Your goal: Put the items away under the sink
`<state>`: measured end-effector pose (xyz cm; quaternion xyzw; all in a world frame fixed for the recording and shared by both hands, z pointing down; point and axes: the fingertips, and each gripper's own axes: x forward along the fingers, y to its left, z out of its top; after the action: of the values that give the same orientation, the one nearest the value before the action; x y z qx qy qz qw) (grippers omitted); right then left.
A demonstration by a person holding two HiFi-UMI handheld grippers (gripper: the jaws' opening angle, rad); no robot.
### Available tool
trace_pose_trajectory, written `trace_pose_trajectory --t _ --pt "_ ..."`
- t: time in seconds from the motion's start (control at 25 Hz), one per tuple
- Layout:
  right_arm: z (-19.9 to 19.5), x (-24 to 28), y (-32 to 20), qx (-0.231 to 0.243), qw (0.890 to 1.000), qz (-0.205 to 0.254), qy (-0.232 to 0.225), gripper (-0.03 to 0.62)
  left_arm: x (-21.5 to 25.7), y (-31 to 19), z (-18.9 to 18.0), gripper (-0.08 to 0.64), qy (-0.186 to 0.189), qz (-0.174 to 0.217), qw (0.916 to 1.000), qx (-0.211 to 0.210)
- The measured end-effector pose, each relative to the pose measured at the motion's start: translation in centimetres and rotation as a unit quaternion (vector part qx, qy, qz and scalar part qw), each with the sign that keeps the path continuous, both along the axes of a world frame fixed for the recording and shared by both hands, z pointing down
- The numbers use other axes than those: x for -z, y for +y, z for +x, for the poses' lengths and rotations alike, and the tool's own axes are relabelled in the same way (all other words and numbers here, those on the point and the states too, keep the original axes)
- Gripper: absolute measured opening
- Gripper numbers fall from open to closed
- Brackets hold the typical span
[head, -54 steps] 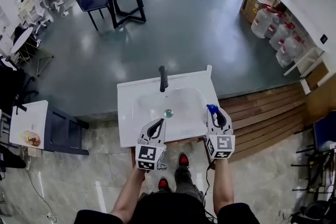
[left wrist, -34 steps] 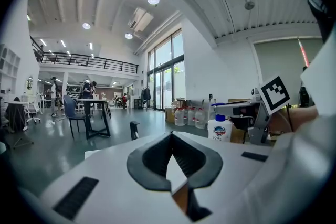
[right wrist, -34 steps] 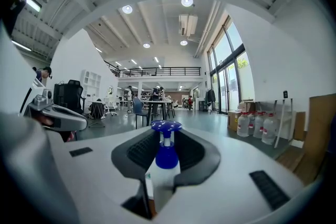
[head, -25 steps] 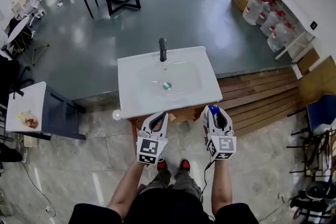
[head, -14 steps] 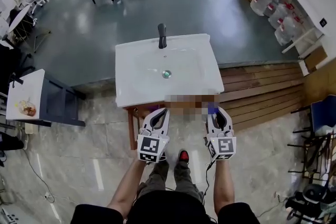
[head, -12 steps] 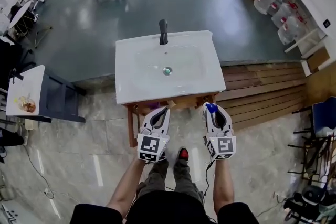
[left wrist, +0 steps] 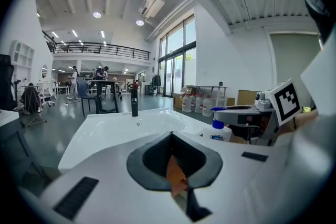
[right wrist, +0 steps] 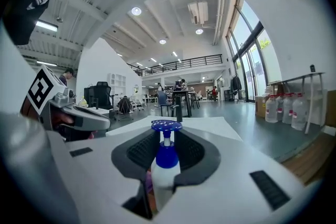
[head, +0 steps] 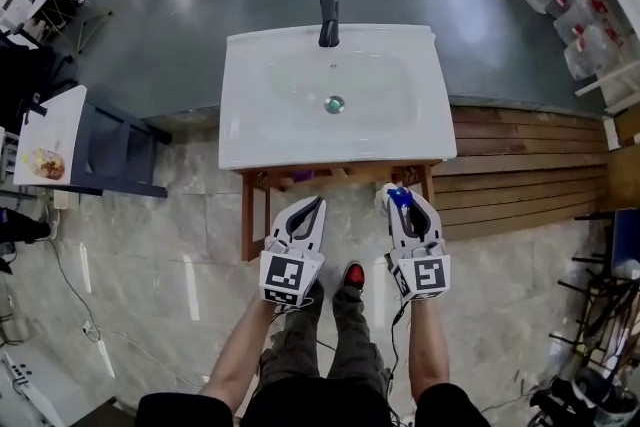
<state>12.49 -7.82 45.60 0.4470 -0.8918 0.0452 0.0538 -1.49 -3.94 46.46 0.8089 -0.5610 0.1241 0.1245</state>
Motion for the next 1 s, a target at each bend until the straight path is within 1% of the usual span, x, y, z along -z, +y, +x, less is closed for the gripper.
trace_pose_trajectory --t 0.16,0.32,0.72,1.0 --pt "-0.4 -2.5 0.0 0.011 1.0 -0.001 -0.004 0.103 -2.8 0.3 -0.2 0.008 -0.004 -0.005 0.9999 0.009" --pt "-0.4 -5.7 -0.1 0.016 1.0 -0.004 -0.006 0.103 -6.0 0.5 -0.1 0.006 -0.012 -0.006 0.9999 0.009" --pt "-0.4 -16.9 -0.6 0.02 0.999 -0.026 0.005 0.101 -15.4 -0.3 1.7 0.008 -0.007 -0.006 0.9999 -0.007" --pt "-0.9 -23.3 -1.6 0.022 0.999 -0.034 0.011 0.101 -21.5 -1.2 0.9 0.006 0.0 -0.012 0.9999 0.004"
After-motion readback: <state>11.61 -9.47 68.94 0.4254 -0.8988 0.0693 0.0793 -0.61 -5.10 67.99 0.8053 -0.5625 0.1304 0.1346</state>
